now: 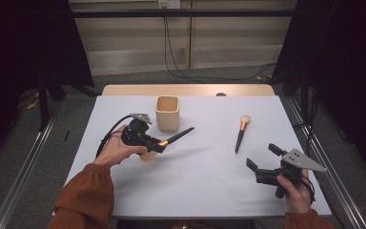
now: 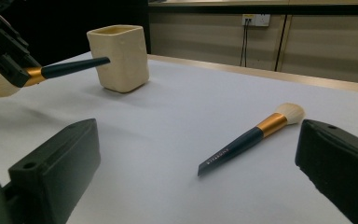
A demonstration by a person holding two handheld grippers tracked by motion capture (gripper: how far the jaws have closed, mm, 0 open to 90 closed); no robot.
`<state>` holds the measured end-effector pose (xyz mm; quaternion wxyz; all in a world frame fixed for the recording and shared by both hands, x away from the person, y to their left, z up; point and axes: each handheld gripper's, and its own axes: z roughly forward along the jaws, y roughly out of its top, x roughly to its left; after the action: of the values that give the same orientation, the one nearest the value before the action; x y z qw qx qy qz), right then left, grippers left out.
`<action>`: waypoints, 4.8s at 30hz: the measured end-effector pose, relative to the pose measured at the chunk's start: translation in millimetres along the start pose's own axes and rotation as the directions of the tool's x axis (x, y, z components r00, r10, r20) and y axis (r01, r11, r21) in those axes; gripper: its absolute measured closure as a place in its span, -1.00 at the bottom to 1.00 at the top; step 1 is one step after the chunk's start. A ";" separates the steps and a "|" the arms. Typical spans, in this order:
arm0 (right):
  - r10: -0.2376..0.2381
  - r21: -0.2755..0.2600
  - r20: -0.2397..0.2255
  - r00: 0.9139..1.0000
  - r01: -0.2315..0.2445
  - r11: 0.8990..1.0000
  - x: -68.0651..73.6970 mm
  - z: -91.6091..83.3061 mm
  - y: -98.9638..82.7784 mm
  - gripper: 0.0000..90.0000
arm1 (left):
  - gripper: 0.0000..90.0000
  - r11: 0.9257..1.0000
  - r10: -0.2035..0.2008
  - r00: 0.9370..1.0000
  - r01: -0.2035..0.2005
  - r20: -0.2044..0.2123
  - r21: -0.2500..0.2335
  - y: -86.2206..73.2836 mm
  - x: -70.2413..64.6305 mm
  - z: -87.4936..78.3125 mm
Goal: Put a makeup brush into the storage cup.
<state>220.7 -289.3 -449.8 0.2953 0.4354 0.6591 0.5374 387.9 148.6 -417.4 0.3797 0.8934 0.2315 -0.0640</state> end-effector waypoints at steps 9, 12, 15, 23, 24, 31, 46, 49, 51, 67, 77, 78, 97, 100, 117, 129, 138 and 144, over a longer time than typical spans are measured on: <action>0.001 -0.003 -0.002 1.000 -0.001 1.000 0.4 1.0 0.6 -1.00 | 0.40 0.994 0.004 0.999 -0.009 -0.052 -0.107 -10.3 -11.3 -8.4; -0.003 -0.002 -0.004 1.000 0.003 1.000 0.8 1.7 0.7 -1.00 | 0.41 0.993 0.014 0.998 -0.021 -0.055 -0.116 -11.3 -17.9 -9.9; -0.003 -0.002 -0.008 1.000 0.003 1.000 2.2 2.7 1.0 -1.00 | 0.41 0.992 0.027 0.998 -0.034 -0.058 -0.124 -12.6 -24.9 -10.6; -0.019 -0.004 -0.028 0.999 0.019 1.000 4.8 6.7 3.4 -1.00 | 0.41 0.990 0.039 0.998 -0.046 -0.048 -0.135 -15.8 -33.5 -11.3; -0.015 -0.008 -0.029 0.999 0.015 1.000 5.6 7.6 4.1 -1.00 | 0.41 0.990 0.043 0.998 -0.048 -0.037 -0.134 -15.6 -35.2 -11.9; -0.055 -0.005 -0.104 0.993 0.055 0.998 14.2 16.7 14.1 -1.00 | 0.41 0.988 0.074 0.997 -0.077 -0.027 -0.134 -14.8 -44.7 -14.0; -0.145 0.034 -0.334 0.931 0.166 0.986 39.3 47.4 38.1 -1.00 | 0.41 0.988 0.113 0.994 -0.111 0.010 -0.110 -12.7 -56.4 -8.5; -0.157 0.044 -0.360 0.920 0.185 0.982 41.9 53.9 44.7 -1.00 | 0.41 0.988 0.115 0.993 -0.113 0.018 -0.104 -12.6 -57.3 -7.4; -0.161 0.052 -0.376 0.913 0.194 0.980 44.2 58.8 48.7 -0.99 | 0.41 0.988 0.124 0.992 -0.122 0.021 -0.096 -12.5 -57.8 -7.0; -0.205 0.206 -0.527 0.825 0.357 0.911 64.1 103.2 71.7 -0.96 | 0.41 0.988 0.141 0.989 -0.138 0.046 -0.071 -10.1 -62.1 -0.7; -0.210 0.261 -0.608 0.765 0.443 0.858 74.1 118.2 81.9 -0.89 | 0.41 0.987 0.152 0.986 -0.148 0.068 -0.054 -7.8 -65.6 5.2; -0.210 0.266 -0.619 0.757 0.453 0.851 75.3 119.9 83.7 -0.88 | 0.41 0.987 0.153 0.986 -0.149 0.068 -0.054 -7.6 -65.9 5.8; -0.227 0.339 -0.783 0.579 0.703 0.624 109.2 158.5 92.1 -0.87 | 0.41 0.985 0.174 0.982 -0.173 0.079 -0.018 -7.2 -67.9 11.5; -0.213 0.354 -0.803 0.556 0.733 0.581 114.5 163.6 89.7 -0.72 | 0.41 0.985 0.175 0.981 -0.174 0.081 -0.015 -7.3 -67.4 12.2; -0.191 0.353 -0.855 0.483 0.810 0.468 135.9 181.9 88.9 0.12 | 0.41 0.984 0.176 0.980 -0.177 0.096 0.003 -7.1 -67.0 18.1; -0.163 0.348 -0.870 0.465 0.815 0.463 141.4 186.1 87.7 0.50 | 0.41 0.985 0.169 0.980 -0.171 0.104 0.004 -6.8 -66.8 21.0; -0.160 0.328 -0.884 0.439 0.827 0.457 140.9 188.9 84.5 0.61 | 0.40 0.983 0.182 0.977 -0.183 0.107 0.003 -7.5 -65.4 22.3; -0.146 0.328 -0.891 0.430 0.832 0.448 140.5 187.1 83.4 0.66 | 0.38 0.984 0.178 0.977 -0.180 0.113 0.000 -8.4 -63.6 24.5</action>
<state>339.8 -76.0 -404.6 -0.0584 -0.0001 0.9752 0.2134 329.2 113.1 -421.7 0.3916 0.9076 0.1280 -0.0810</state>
